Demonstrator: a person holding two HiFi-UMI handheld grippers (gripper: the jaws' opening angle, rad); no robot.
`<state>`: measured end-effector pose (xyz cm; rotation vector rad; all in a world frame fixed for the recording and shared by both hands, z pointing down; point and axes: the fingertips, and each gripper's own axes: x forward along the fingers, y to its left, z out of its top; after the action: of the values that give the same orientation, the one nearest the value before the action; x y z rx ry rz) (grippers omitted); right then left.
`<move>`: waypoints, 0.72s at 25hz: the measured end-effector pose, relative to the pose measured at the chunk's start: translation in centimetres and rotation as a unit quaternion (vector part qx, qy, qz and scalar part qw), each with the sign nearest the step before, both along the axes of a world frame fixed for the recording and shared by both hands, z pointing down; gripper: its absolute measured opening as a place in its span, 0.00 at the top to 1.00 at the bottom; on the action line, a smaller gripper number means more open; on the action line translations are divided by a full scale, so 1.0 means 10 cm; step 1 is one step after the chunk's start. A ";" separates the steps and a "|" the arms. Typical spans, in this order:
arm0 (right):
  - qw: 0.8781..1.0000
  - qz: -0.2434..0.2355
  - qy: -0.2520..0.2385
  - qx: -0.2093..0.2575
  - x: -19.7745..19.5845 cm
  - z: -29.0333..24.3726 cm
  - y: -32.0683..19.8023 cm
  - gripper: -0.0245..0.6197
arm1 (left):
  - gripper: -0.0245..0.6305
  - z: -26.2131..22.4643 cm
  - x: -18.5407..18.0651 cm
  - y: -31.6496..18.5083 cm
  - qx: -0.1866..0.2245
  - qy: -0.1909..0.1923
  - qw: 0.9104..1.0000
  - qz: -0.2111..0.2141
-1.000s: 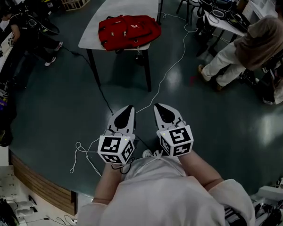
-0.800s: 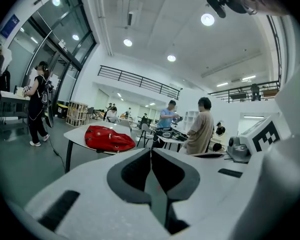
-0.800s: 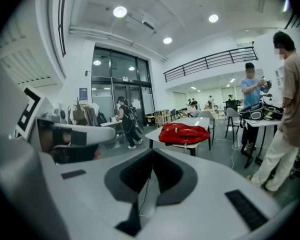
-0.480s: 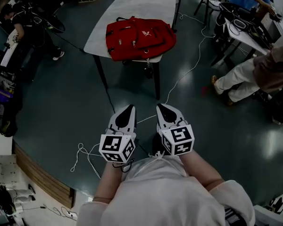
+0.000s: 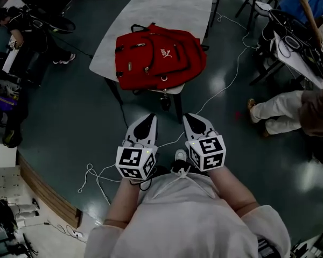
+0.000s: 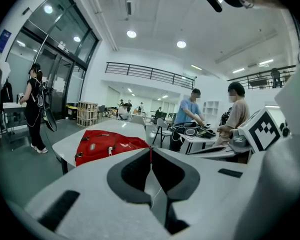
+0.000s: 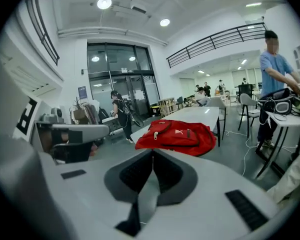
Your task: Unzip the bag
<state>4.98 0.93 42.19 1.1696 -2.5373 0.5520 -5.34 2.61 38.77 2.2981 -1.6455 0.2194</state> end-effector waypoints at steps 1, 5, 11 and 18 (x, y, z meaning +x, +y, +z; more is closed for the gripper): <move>1.000 -0.005 0.004 -0.004 0.01 0.04 -0.09 0.92 | 0.93 0.04 0.01 -0.08 -0.004 -0.003 1.000 -0.002; 1.000 -0.016 0.015 -0.018 0.01 0.20 -0.42 0.92 | 0.92 0.20 -0.02 -0.37 -0.022 -0.004 1.000 -0.014; 0.998 -0.025 0.031 -0.048 -0.13 0.48 -0.77 0.92 | 0.93 0.49 -0.14 -0.76 -0.043 -0.010 0.999 -0.012; 0.994 -0.023 0.063 -0.087 -0.41 0.81 -1.13 0.92 | 0.93 0.80 -0.30 -1.33 -0.036 -0.024 0.999 0.027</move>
<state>0.91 -10.38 50.30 1.0482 -2.3515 0.6513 -8.30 -10.72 46.75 2.3010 -1.5731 0.3434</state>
